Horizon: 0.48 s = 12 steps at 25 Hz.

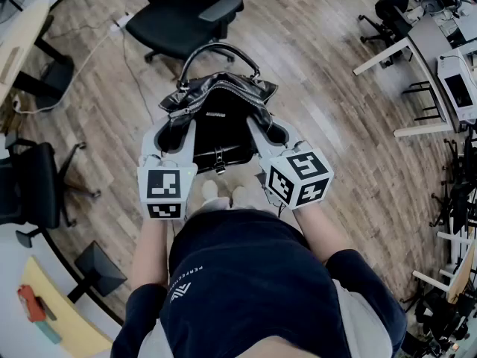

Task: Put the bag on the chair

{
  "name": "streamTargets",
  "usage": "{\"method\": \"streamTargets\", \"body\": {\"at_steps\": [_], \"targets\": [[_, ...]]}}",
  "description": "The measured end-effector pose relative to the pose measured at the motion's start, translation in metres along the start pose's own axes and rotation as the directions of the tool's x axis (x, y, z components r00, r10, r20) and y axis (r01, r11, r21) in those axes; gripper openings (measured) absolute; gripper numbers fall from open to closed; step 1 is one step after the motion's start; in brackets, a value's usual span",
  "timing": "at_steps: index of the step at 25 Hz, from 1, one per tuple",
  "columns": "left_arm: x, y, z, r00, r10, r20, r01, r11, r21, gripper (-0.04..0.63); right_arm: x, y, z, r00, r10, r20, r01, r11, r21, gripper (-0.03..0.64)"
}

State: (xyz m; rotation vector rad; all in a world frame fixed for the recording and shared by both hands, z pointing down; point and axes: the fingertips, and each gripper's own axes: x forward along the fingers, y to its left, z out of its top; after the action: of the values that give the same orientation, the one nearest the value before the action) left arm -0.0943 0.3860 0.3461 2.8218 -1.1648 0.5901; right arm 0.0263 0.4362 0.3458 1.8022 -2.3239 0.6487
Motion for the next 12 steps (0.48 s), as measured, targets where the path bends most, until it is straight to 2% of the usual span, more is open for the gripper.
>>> {"method": "streamTargets", "body": {"at_steps": [12], "targets": [[-0.009, 0.022, -0.012, 1.0, -0.01, -0.021, 0.009, 0.999, -0.04, 0.127, 0.019, 0.017, -0.003, 0.999, 0.029, -0.038, -0.029, 1.0, 0.012, 0.038]]}}
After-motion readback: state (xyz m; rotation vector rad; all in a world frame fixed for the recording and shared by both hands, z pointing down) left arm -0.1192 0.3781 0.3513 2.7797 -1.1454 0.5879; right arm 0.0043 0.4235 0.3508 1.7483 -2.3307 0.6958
